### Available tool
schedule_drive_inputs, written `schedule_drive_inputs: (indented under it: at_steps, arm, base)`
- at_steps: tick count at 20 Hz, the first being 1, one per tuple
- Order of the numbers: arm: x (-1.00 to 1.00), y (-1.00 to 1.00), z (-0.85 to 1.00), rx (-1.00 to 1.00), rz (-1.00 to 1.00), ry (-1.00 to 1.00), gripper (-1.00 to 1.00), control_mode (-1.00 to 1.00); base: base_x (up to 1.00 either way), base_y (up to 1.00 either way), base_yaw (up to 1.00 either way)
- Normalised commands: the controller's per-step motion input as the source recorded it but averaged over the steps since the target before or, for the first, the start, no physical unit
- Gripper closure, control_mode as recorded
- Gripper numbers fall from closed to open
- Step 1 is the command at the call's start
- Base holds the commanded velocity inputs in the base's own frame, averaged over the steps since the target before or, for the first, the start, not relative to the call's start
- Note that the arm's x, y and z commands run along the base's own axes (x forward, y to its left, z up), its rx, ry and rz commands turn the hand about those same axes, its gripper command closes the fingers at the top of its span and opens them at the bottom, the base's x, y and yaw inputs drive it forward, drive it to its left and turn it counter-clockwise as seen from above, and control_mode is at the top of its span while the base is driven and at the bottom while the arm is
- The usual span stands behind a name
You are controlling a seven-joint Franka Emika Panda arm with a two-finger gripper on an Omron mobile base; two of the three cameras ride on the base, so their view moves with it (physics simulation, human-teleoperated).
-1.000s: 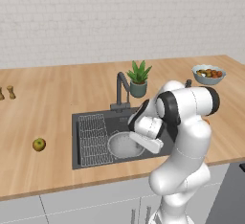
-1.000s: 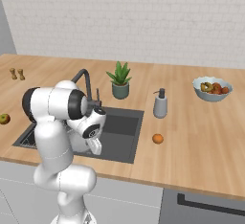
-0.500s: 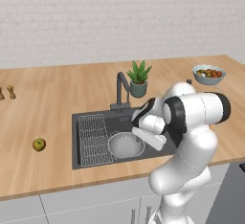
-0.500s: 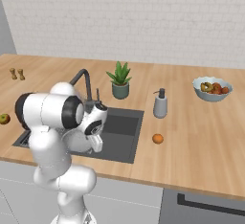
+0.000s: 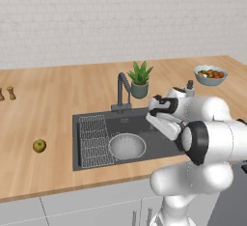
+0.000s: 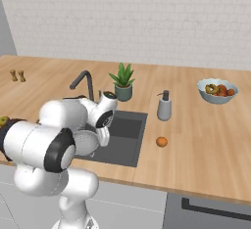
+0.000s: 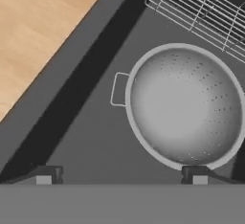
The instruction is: Put the colander in the sink, put the apple, tangerine in the colander, and turn on the sink faucet and pour water over the colander.
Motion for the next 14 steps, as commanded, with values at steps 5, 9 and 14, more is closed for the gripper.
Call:
schedule_drive_inputs:
  at_steps: [5,9,14]
  arm:
    - [-0.33,-0.34,0.82,-0.01,-0.3,0.09,-1.0,-1.0]
    - [-0.48,-0.5,0.6,0.0,-0.41,0.1,-1.0,-1.0]
    - [-0.4,-0.68,0.54,0.0,-0.57,0.17,-1.0,-1.0]
  base:
    - [0.0,0.0,0.0]
    - [0.0,0.0,0.0]
    - [0.0,0.0,0.0]
